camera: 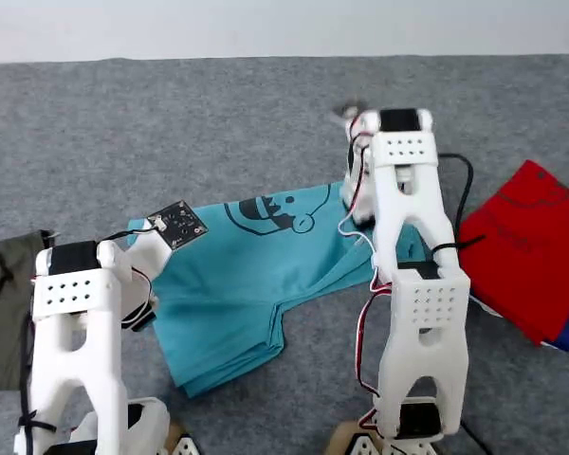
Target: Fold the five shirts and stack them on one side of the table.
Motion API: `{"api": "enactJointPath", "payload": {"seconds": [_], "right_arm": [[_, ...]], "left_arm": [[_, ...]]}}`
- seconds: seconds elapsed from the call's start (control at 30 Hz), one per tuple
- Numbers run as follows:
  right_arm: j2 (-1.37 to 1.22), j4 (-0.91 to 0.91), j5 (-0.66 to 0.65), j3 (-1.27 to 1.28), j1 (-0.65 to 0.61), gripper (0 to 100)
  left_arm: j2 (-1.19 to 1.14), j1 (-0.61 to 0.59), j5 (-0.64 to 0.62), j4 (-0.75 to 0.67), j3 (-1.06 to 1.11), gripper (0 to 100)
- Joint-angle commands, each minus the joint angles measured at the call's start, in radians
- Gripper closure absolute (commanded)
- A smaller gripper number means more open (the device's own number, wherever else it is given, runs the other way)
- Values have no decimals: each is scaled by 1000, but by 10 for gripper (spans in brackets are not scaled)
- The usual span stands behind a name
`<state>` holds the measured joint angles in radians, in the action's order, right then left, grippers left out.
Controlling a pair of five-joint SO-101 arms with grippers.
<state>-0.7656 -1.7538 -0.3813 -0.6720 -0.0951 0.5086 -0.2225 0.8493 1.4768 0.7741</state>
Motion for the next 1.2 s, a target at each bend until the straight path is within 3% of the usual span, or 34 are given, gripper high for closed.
{"api": "enactJointPath", "payload": {"seconds": [0.0,0.23,0.47,0.67,1.17], "right_arm": [[71,-21,-64,66,93,972],[93,-30,-129,68,219,970],[128,35,-120,-5,143,932],[125,154,64,-20,108,780],[-50,386,77,-23,107,784]], "left_arm": [[25,-5,-3,-15,-10,903],[25,-3,-3,-15,-8,903],[25,-5,-3,-38,-7,903],[25,-6,-3,-38,-7,903],[25,-6,-3,-37,-7,903]]}}
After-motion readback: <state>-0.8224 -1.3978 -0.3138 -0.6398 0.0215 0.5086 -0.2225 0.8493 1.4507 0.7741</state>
